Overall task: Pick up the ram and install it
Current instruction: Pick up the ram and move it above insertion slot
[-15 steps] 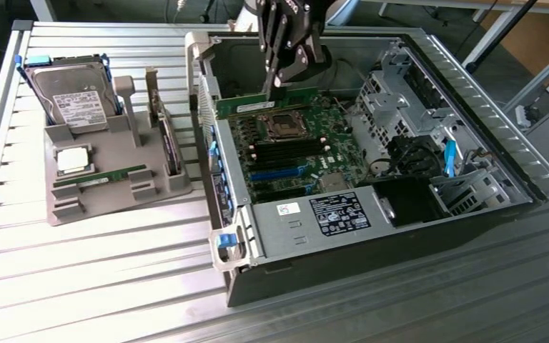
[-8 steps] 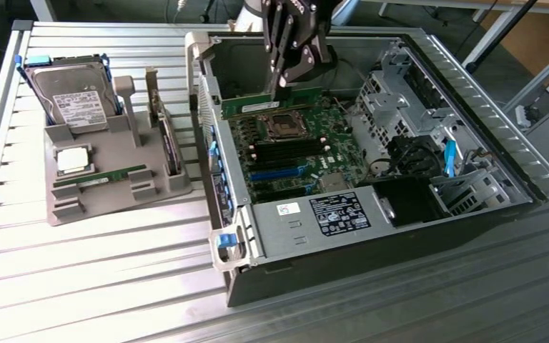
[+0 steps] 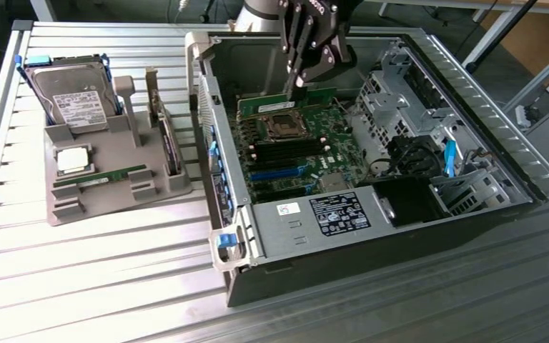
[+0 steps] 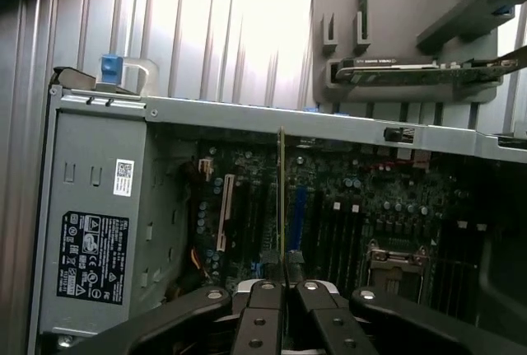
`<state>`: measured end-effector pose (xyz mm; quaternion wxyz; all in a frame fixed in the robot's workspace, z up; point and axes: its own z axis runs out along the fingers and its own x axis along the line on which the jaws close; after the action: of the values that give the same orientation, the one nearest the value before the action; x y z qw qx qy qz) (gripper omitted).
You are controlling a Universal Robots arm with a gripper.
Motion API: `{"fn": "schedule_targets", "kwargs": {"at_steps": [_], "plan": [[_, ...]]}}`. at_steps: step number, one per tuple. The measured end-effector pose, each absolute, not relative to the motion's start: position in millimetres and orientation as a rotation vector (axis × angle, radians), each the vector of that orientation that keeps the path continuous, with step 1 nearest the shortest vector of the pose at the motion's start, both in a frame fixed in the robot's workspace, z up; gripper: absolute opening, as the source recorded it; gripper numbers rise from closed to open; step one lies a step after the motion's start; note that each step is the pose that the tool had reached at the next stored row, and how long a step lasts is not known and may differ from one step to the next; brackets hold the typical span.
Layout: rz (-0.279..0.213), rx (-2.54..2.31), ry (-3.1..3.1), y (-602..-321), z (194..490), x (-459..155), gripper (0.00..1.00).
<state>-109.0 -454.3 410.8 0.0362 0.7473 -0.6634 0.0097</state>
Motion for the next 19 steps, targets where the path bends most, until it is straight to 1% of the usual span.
{"fn": "schedule_targets", "kwargs": {"at_steps": [19], "plan": [[0.038, 2.290, -2.033, -454.0, 410.9, -90.7, 0.11]]}}
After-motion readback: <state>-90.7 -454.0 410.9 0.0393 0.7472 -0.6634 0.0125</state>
